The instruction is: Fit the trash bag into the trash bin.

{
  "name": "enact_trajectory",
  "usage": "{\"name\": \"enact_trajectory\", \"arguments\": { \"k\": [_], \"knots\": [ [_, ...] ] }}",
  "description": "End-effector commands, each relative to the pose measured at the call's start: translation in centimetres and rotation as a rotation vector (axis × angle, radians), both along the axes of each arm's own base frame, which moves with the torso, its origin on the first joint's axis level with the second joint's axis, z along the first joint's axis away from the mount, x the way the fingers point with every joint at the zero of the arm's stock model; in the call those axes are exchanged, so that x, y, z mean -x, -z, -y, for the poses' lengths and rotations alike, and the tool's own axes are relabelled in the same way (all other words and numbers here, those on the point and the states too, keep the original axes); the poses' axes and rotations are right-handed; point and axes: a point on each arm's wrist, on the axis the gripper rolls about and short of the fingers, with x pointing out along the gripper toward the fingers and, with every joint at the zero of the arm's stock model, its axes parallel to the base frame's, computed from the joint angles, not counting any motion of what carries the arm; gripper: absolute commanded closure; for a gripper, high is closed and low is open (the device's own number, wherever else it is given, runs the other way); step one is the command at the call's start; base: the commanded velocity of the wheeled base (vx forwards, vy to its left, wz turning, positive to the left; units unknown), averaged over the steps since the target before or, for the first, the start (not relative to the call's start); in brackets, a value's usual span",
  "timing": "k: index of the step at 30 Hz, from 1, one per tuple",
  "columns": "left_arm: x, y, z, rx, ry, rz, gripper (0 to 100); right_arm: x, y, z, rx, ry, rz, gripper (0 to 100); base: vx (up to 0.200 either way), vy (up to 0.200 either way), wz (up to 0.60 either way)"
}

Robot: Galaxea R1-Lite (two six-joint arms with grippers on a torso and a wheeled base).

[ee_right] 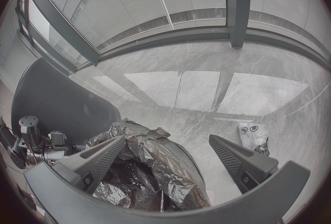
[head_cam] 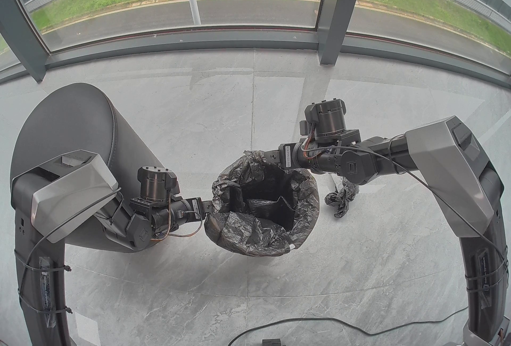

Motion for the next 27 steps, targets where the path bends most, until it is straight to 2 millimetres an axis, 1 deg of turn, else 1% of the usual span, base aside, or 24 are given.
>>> {"name": "enact_trajectory", "arguments": {
  "k": [1, 5, 8, 10, 12, 14, 15, 16, 18, 19, 21, 22, 24, 27],
  "knots": [
    [0.2, 0.1, 0.2, 0.003, 0.002, -0.005, 0, 0.0, -0.2, 0.0, -0.002, -0.001, 0.005, 0, 0.0, 0.0, 0.0],
    [0.3, -0.7, 0.2, 0.01, 0.001, 0.01, 0, 0.1, -0.3, 0.1, -0.002, 0.001, 0.005, 0, 0.0, 0.0, 0.0],
    [0.3, -1.8, -0.1, 0.019, -0.008, 0.034, 0, 0.3, -0.7, 0.2, -0.002, 0.002, 0.007, 0, 0.0, 0.0, 0.0],
    [0.3, -3.3, -0.5, 0.03, -0.025, 0.067, 0, 0.9, -0.5, 0.6, 0.01, 0.005, -0.013, 0, 0.0, 0.0, 0.0],
    [0.4, -5.6, -1.6, 0.055, -0.064, 0.116, 0, 1.5, -0.6, 1.4, 0.015, 0.014, -0.025, 0, 0.0, 0.0, 0.0],
    [0.8, -7.6, -2.3, 0.088, -0.083, 0.153, 0, 1.4, -0.5, 2.6, 0.013, 0.036, -0.022, 0, 0.0, 0.0, 0.0],
    [0.9, -7.9, -2.4, 0.094, -0.083, 0.156, 0, 1.4, -0.4, 2.8, 0.013, 0.04, -0.022, 0, 0.0, 0.0, 0.0],
    [1.7, -9.6, -2.8, 0.146, -0.089, 0.172, 0, 1.7, -0.4, 4.1, 0.012, 0.065, -0.019, 0, 0.0, 0.0, 0.0],
    [2.6, -11.0, -2.8, 0.206, -0.055, 0.172, 0, 2.2, -0.2, 5.5, 0.011, 0.086, -0.027, 0, 0.0, 0.0, 0.0],
    [3.2, -11.4, -2.6, 0.24, -0.018, 0.159, 0, 2.6, 0.1, 6.7, 0.011, 0.101, -0.034, 0, 0.0, 0.0, 0.0],
    [4.1, -11.8, -2.2, 0.267, 0.034, 0.147, 0, 2.9, 0.6, 8.4, 0.007, 0.133, -0.028, 0, 0.0, 0.0, 0.0],
    [4.6, -12.0, -1.6, 0.272, 0.058, 0.143, 0, 3.0, 1.2, 9.7, 0.003, 0.16, -0.023, 0, 0.0, 0.0, 0.0],
    [5.1, -11.8, -0.7, 0.27, 0.082, 0.131, 0, 3.3, 2.2, 11.6, -0.009, 0.203, -0.029, 0, 0.0, 0.0, 0.0],
    [5.4, -11.3, 0.1, 0.263, 0.104, 0.116, 0, 3.6, 4.0, 13.7, 0.001, 0.259, -0.085, 0, 0.0, 0.0, 0.0]
  ]
}}
